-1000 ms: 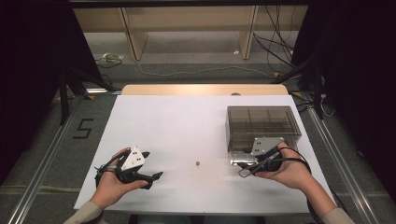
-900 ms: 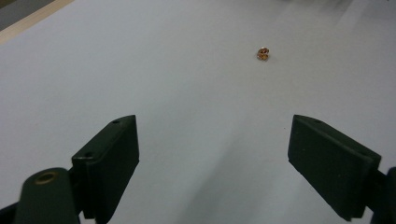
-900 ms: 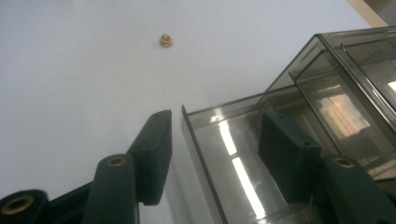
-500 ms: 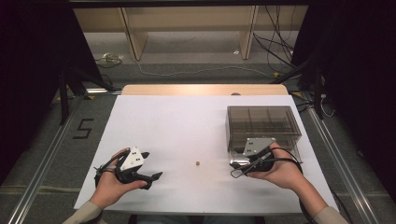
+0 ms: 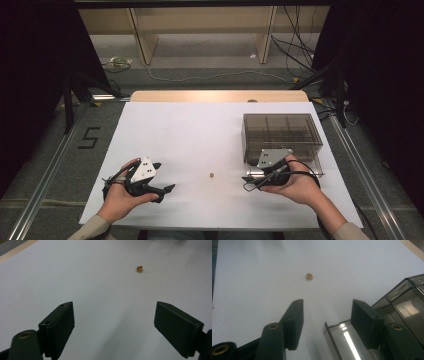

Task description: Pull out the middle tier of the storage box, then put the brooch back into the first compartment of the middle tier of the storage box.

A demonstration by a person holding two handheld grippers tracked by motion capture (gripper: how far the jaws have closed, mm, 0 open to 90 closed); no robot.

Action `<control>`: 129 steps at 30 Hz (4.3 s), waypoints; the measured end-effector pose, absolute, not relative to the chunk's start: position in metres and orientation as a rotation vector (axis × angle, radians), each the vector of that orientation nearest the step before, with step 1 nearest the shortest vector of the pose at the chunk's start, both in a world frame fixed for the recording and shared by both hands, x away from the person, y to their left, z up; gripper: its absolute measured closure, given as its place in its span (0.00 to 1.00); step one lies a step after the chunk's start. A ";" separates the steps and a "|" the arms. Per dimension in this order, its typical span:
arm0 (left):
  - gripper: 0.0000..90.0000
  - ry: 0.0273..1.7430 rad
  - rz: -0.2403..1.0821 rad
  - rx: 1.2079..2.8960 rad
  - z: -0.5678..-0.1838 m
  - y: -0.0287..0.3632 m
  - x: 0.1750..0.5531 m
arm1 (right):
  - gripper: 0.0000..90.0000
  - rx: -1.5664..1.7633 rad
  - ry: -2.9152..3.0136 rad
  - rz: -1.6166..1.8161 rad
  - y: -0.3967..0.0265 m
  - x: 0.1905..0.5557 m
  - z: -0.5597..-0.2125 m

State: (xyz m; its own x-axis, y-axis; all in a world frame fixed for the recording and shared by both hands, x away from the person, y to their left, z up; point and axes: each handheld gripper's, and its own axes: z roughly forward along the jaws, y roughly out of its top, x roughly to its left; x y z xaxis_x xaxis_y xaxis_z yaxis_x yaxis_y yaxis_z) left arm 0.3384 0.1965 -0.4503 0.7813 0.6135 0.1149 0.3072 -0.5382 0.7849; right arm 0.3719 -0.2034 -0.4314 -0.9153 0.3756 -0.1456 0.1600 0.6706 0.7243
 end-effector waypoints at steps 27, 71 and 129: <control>0.19 0.683 0.472 2.168 -0.451 0.194 0.339 | 0.60 0.646 2.548 1.189 -0.159 0.375 -0.440; 0.19 0.683 0.462 2.165 -0.452 0.194 0.339 | 0.68 0.785 2.643 1.015 -0.085 0.393 -0.489; 0.19 0.674 0.463 2.165 -0.451 0.194 0.339 | 0.86 0.913 2.557 1.032 -0.081 0.393 -0.490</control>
